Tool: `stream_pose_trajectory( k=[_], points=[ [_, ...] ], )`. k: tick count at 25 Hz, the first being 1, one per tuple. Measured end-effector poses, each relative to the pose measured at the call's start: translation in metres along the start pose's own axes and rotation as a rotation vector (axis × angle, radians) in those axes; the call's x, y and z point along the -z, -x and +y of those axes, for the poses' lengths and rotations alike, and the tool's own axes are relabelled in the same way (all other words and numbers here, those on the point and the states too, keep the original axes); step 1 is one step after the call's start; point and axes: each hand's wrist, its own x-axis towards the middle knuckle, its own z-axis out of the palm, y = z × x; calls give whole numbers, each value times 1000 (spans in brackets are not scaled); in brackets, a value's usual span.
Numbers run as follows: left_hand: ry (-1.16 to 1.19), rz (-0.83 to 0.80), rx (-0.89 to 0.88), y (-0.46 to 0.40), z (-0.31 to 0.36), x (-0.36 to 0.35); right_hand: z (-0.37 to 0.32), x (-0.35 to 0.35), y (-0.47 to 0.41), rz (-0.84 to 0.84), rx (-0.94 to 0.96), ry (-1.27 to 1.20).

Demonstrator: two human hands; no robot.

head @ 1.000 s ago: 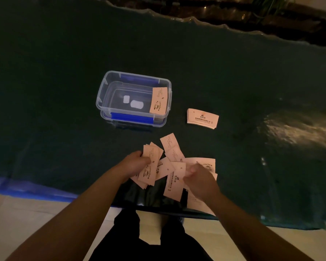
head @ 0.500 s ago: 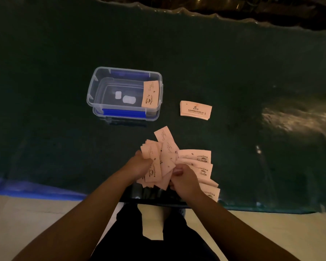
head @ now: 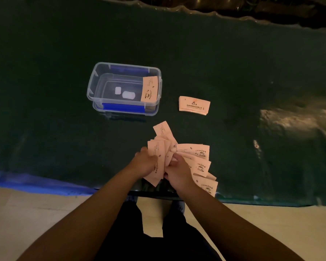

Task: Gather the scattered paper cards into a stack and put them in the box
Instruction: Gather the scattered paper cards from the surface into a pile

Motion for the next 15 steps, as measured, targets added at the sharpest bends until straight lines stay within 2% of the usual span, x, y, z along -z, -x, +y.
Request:
stream_pose_trajectory(
  k=[7,12,14,15],
  points=[
    [174,-85,49,1,3,1,-7,4,6,-59,-17,0],
    [200,-106,15,2,1,-5,-6,17,-2,-188,33,55],
    [266,-100,38,1,-1,-5,-6,32,-9,-215,95,182],
    [293,-93,54,1,-1,-4,-6,42,-13,-176,137,316]
  ],
)
